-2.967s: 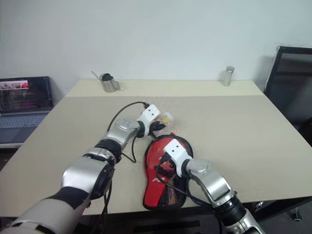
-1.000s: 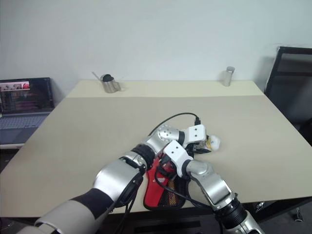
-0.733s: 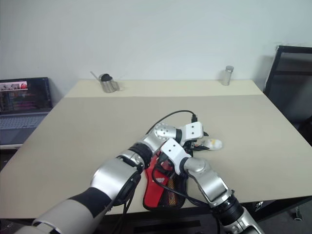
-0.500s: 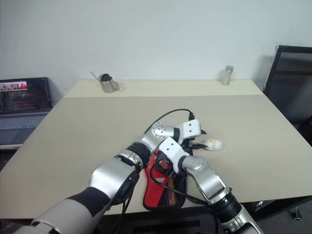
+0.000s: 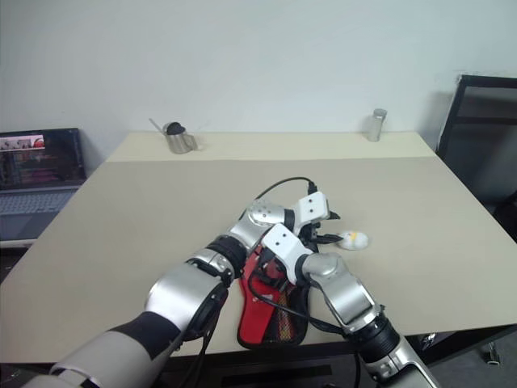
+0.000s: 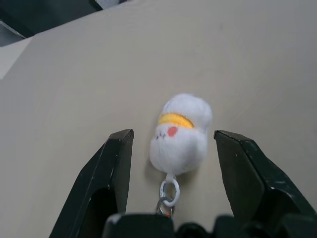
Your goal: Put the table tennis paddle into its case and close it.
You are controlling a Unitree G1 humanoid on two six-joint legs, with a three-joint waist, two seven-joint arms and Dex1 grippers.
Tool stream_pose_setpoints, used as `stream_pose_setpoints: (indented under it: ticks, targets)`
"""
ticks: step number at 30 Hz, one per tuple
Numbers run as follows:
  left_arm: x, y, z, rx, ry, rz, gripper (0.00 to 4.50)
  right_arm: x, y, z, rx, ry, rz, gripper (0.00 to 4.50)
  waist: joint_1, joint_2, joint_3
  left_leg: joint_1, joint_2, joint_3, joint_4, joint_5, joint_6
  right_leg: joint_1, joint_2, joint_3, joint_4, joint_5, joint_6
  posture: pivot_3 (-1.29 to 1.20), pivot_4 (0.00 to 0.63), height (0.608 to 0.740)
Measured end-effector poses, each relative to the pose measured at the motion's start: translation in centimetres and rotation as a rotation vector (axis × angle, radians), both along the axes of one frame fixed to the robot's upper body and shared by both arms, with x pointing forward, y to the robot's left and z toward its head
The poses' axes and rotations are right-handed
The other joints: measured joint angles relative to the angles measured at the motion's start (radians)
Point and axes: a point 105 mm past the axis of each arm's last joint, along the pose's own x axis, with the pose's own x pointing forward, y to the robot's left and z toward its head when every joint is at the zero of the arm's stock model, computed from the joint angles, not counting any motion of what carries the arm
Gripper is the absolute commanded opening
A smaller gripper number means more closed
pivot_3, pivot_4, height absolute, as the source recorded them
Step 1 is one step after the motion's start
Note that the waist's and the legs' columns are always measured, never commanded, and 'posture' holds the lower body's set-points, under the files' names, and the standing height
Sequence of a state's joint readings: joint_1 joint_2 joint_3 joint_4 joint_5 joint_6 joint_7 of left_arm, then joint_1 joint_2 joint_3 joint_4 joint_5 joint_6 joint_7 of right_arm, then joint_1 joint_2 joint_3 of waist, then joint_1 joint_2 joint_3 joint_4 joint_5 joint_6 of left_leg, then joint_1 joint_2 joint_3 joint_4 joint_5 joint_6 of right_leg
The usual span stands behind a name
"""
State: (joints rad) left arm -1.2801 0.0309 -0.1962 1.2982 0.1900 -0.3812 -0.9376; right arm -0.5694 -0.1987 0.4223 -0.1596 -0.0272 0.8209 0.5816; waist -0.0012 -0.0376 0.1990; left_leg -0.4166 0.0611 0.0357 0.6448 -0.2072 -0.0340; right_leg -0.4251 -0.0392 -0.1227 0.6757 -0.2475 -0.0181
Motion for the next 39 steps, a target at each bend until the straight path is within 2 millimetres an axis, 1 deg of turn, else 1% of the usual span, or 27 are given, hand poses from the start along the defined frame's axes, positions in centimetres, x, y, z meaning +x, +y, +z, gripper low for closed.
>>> stream_pose_setpoints:
  ticks: [3, 6, 11, 17, 20, 24, 26, 27, 28, 29, 30, 31, 32, 34, 37, 39]
  targets:
    - [-0.2, -0.4, 0.9, -0.041, -0.024, -0.016, 3.17, -0.1, -0.6, 0.6, -0.015, -0.038, 0.027, 4.50, 0.000, 0.000, 0.000, 0.000, 0.000, 0.000, 0.000, 0.000, 0.000, 0.000, 0.000, 0.000, 0.000, 0.000, 0.000, 0.00, 0.150, 0.740]
    - [-0.7, -1.4, 2.3, -0.093, -0.061, -0.049, 3.17, -0.5, -1.7, 1.7, -0.041, -0.080, 0.049, 4.50, 0.001, 0.000, 0.000, 0.000, 0.000, 0.000, 0.000, 0.000, 0.000, 0.000, 0.000, 0.000, -0.001, 0.000, 0.000, 0.00, 0.150, 0.740]
    - [-1.3, -2.6, 3.0, -0.113, -0.092, -0.076, 3.17, -1.2, -3.0, 2.5, -0.054, -0.058, 0.054, 4.50, 0.000, 0.000, 0.000, 0.000, 0.000, 0.000, 0.000, 0.000, 0.000, 0.000, 0.000, 0.000, -0.001, 0.000, 0.000, 0.00, 0.150, 0.740]
    - [-1.3, -2.8, 2.9, -0.108, -0.095, -0.077, 3.17, -1.4, -2.8, 2.6, -0.019, -0.036, 0.069, 4.50, -0.001, 0.000, 0.000, 0.000, 0.001, 0.000, 0.000, 0.000, 0.000, 0.000, 0.001, 0.000, -0.001, 0.000, 0.000, 0.00, 0.150, 0.740]
    - [-1.1, -2.6, 2.8, -0.111, -0.091, -0.057, 3.17, -1.1, -2.6, 2.6, -0.005, -0.043, 0.078, 4.50, -0.001, 0.000, 0.000, 0.000, 0.000, 0.001, 0.000, 0.000, 0.000, 0.000, 0.001, 0.000, -0.001, 0.000, 0.000, 0.00, 0.150, 0.740]
    - [0.2, -1.3, 2.3, -0.109, -0.073, 0.034, 3.17, -0.1, -1.4, 1.9, -0.005, -0.050, 0.106, 4.50, -0.003, 0.000, 0.000, 0.001, 0.001, 0.000, 0.000, 0.000, 0.000, 0.000, 0.001, 0.000, 0.000, 0.000, 0.000, 0.00, 0.150, 0.740]
    - [0.8, -0.9, 2.2, -0.132, -0.077, 0.096, 3.17, 0.5, -1.1, 1.8, -0.008, -0.060, 0.105, 4.50, -0.001, 0.000, 0.000, 0.000, 0.001, 0.000, 0.000, 0.000, 0.000, 0.000, 0.001, 0.000, 0.000, 0.000, 0.000, 0.00, 0.150, 0.740]
    - [2.5, 0.7, 2.9, -0.203, -0.090, 0.240, 3.17, -0.1, 0.2, 2.3, 0.024, -0.074, 0.160, 4.50, -0.005, -0.001, 0.001, 0.000, 0.001, 0.001, 0.000, 0.000, 0.000, -0.001, 0.001, 0.001, 0.000, 0.000, 0.000, 0.00, 0.150, 0.740]
    - [4.5, 4.2, 4.0, -0.265, -0.113, 0.406, 3.17, -2.1, 2.5, 2.5, 0.077, -0.076, 0.270, 4.50, -0.028, -0.003, 0.002, 0.001, 0.003, 0.001, 0.001, -0.002, 0.004, -0.002, 0.000, 0.005, 0.000, 0.000, 0.000, 0.00, 0.150, 0.740]
    - [5.8, 7.1, 5.2, -0.311, -0.136, 0.524, 3.17, -4.0, 4.2, 1.9, 0.098, -0.056, 0.362, 4.50, -0.043, -0.003, 0.002, 0.002, 0.003, 0.000, 0.000, -0.003, 0.005, -0.002, 0.000, 0.005, 0.001, 0.000, 0.000, 0.00, 0.150, 0.740]
    - [6.3, 8.2, 6.2, -0.345, -0.152, 0.576, 3.17, -4.8, 4.9, 1.3, 0.097, -0.036, 0.406, 4.50, -0.040, -0.002, 0.002, 0.002, 0.003, -0.001, -0.001, -0.003, 0.005, -0.002, 0.002, 0.001, 0.003, 0.000, 0.000, 0.00, 0.150, 0.740]
    - [6.4, 8.2, 6.8, -0.368, -0.164, 0.590, 3.17, -5.0, 5.1, 1.1, 0.091, -0.031, 0.424, 4.50, -0.028, -0.002, 0.002, 0.001, 0.003, -0.001, -0.001, -0.003, 0.005, -0.002, 0.003, -0.001, 0.004, 0.000, 0.000, 0.00, 0.150, 0.740]
    - [6.4, 7.8, 6.9, -0.383, -0.164, 0.595, 3.17, -4.8, 5.1, 1.3, 0.084, -0.044, 0.427, 4.50, -0.007, -0.002, 0.002, 0.001, 0.002, -0.003, 0.000, -0.003, 0.005, 0.000, 0.003, -0.003, 0.003, 0.000, 0.000, 0.00, 0.150, 0.740]
    - [6.3, 7.1, 6.6, -0.396, -0.152, 0.593, 3.17, -4.6, 5.4, 2.0, 0.082, -0.084, 0.439, 4.50, 0.015, -0.002, 0.002, -0.001, 0.000, -0.003, 0.001, -0.003, 0.004, 0.000, 0.000, -0.002, 0.002, 0.000, 0.000, 0.00, 0.150, 0.740]
    - [6.1, 6.1, 6.4, -0.398, -0.143, 0.576, 3.17, -4.6, 5.5, 2.2, 0.088, -0.096, 0.447, 4.50, 0.020, -0.002, 0.002, -0.001, -0.004, 0.001, 0.002, -0.003, 0.004, 0.001, -0.003, 0.001, 0.000, 0.000, 0.000, 0.00, 0.150, 0.740]
    - [6.1, 6.5, 6.5, -0.395, -0.149, 0.581, 3.17, -4.4, 5.1, 2.1, 0.076, -0.097, 0.439, 4.50, 0.017, -0.002, 0.002, -0.001, -0.005, 0.002, 0.002, -0.003, 0.004, 0.001, -0.003, 0.002, -0.001, 0.000, 0.000, 0.00, 0.150, 0.740]
